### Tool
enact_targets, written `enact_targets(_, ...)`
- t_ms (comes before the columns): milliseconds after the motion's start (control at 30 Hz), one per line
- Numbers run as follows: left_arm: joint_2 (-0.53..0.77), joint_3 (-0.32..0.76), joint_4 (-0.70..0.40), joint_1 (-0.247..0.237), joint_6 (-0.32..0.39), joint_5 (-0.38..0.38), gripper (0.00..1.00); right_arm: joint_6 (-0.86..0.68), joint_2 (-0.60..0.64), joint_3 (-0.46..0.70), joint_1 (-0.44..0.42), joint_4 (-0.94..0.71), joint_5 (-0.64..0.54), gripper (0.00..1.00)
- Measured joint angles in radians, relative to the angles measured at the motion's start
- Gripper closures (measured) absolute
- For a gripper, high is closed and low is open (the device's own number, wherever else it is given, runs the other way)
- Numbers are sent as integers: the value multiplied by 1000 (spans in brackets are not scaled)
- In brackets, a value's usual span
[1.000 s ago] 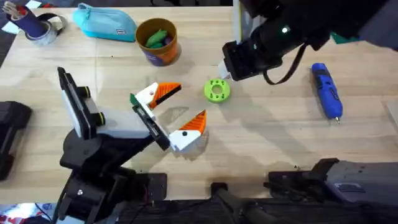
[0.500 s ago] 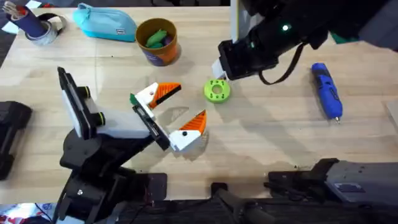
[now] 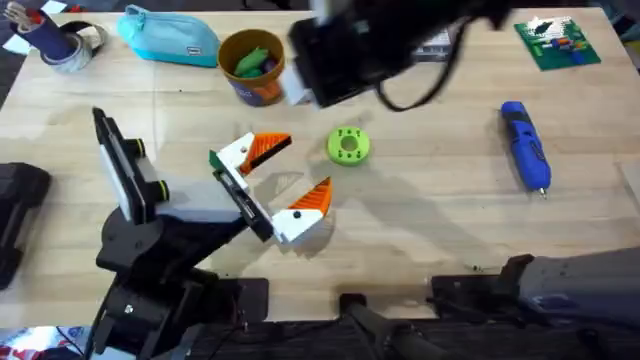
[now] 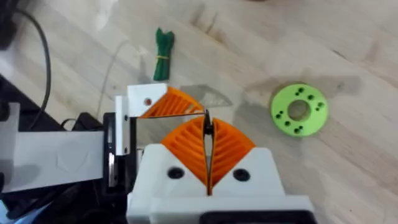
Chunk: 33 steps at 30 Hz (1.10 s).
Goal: Pick up the gripper from the table and insert it into the empty holder that is missing its gripper. Then pick up a screw, insert it into the mounting hole, and use the screwdriver to tighten it. Finally, clean up the table by picking up the vegetable and placing it into the bucket.
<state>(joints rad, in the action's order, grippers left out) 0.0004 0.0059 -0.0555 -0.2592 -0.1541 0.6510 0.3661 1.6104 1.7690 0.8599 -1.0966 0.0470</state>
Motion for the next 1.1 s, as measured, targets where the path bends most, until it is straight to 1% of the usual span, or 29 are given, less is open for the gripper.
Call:
enact_targets(133, 0, 0, 0, 0, 0, 0, 10, -5, 90, 89, 49, -69, 3, 995)
enact_targets(233, 0, 0, 0, 0, 0, 0, 10, -16, 112, 115, 78, -86, 9, 996)
enact_targets(400, 0, 0, 0, 0, 3, 10, 10, -74, 111, 132, 103, -84, 79, 996)
enact_targets(567, 0, 0, -2, 0, 43, 44, 10, -124, 113, 132, 117, -85, 120, 996)
enact_targets(700, 0, 0, -4, 0, 66, 64, 10, -141, 125, 132, 119, -81, 134, 996)
enact_targets(1100, 0, 0, -4, 0, 72, 64, 10, -148, 170, 132, 144, -56, 133, 996)
